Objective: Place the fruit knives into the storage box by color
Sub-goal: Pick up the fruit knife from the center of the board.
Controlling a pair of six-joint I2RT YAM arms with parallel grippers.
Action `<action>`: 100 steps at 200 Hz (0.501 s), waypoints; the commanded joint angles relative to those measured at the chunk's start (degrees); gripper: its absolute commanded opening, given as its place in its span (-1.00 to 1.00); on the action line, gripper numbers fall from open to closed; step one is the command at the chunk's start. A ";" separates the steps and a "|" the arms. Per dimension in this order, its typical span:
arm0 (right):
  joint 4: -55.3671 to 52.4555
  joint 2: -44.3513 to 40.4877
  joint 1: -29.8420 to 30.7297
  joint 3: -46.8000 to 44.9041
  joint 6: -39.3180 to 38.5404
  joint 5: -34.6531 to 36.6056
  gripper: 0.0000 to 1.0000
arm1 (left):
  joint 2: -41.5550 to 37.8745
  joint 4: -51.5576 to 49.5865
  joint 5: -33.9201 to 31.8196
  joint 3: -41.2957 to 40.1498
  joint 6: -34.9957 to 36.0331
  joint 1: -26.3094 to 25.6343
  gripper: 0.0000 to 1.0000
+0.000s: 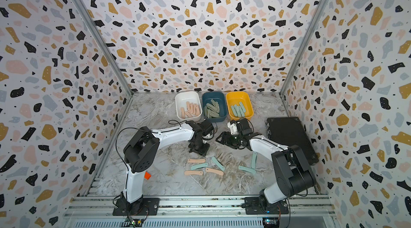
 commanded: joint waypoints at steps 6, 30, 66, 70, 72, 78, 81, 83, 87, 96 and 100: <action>0.02 -2.28 -0.57 -0.83 -0.89 -0.41 0.44 | 3.12 -1.07 -1.83 -0.51 0.73 -0.52 -0.42; -0.13 -2.49 -1.01 -1.10 -0.97 -0.54 0.44 | 2.13 -1.01 -1.04 -0.34 0.40 -0.53 -0.63; 2.94 -1.69 -1.11 -0.85 1.77 -2.46 0.43 | -1.67 -0.52 3.32 0.76 -1.29 -0.48 -0.78; 3.59 -1.48 -1.11 -0.84 2.23 -2.98 0.42 | -2.24 -0.58 3.59 1.00 -1.54 -0.51 -0.78; 4.00 -1.34 -1.11 -0.84 2.61 -3.25 0.42 | -2.51 -0.55 3.76 1.09 -1.68 -0.52 -0.78; 5.24 -0.99 -1.11 -0.97 3.70 -3.96 0.41 | -3.46 -0.56 4.14 1.29 -2.03 -0.44 -0.79; 6.02 -0.80 -1.11 -1.01 4.25 -4.27 0.41 | -3.90 -0.54 4.38 1.35 -2.10 -0.45 -0.79; 6.60 -0.69 -1.08 -1.08 4.61 -4.51 0.41 | -4.20 -0.48 4.44 1.42 -2.26 -0.44 -0.79; 7.59 -0.46 -1.06 -1.19 5.39 -4.91 0.40 | -4.79 -0.39 4.62 1.46 -2.50 -0.46 -0.80; 9.62 -0.01 -1.03 -1.45 6.77 -5.64 0.40 | -6.06 -0.13 5.10 1.61 -3.03 -0.47 -0.81; 10.29 0.19 -1.02 -1.52 7.29 -5.88 0.39 | -6.61 -0.04 5.37 1.70 -3.21 -0.44 -0.82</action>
